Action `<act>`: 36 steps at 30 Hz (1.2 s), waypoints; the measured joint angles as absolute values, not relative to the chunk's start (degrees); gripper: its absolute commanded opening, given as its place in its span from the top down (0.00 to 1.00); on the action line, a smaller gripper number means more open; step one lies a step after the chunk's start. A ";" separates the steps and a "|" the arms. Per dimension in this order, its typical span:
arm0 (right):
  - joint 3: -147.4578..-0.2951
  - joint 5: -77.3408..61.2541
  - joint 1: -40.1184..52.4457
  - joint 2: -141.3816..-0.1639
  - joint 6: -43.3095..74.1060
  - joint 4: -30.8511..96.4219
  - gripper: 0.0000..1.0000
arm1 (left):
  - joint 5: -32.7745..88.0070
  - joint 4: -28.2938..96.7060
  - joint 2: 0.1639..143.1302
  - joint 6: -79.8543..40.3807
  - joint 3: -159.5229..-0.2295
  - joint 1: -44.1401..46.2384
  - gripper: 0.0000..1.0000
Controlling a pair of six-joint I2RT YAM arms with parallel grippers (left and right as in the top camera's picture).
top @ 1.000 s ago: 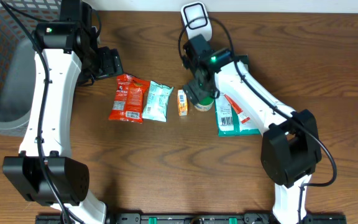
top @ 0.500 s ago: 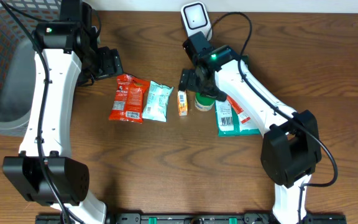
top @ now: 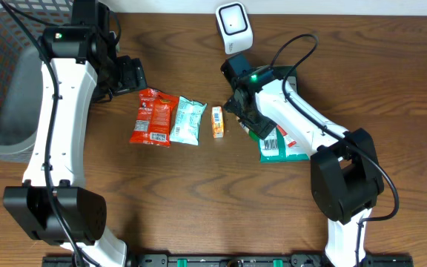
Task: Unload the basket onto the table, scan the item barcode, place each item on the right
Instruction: 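Lower the jar onto the table beside the glove pack, then open the right gripper and lift it away from the jar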
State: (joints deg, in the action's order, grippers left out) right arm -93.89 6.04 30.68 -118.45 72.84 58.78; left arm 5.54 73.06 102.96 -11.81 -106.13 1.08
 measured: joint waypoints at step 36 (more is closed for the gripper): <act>-99.26 -0.51 26.70 -114.98 7.38 62.13 0.17 | 5.54 73.06 102.96 -11.81 -106.13 1.08 0.11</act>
State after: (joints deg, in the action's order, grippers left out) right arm -99.26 -0.51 26.70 -114.98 7.38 62.13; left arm 5.54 73.06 102.96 -11.81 -106.13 1.08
